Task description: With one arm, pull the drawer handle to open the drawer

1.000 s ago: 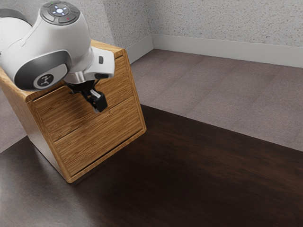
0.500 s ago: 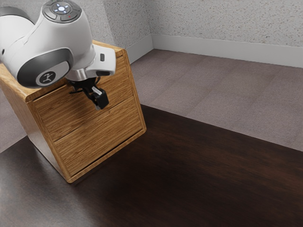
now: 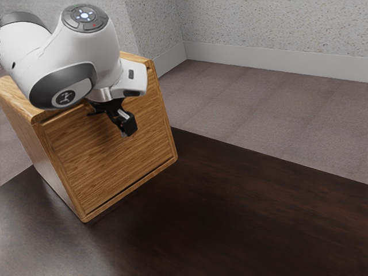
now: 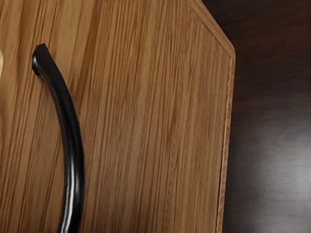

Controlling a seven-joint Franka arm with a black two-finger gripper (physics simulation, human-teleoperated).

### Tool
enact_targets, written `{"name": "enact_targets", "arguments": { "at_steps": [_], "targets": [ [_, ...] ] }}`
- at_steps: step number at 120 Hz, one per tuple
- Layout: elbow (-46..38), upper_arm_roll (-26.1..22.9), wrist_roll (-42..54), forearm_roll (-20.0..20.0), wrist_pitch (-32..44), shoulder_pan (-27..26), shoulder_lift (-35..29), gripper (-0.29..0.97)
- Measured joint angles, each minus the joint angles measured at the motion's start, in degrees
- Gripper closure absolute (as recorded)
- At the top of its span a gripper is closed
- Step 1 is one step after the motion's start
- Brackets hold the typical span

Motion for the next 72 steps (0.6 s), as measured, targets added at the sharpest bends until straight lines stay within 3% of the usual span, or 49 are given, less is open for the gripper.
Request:
{"name": "enact_targets", "arguments": {
  "at_steps": [72],
  "targets": [
    [0.75,-2.69,-1.87,0.25,-3.70,0.37,3.29,0.14]
  ]
}}
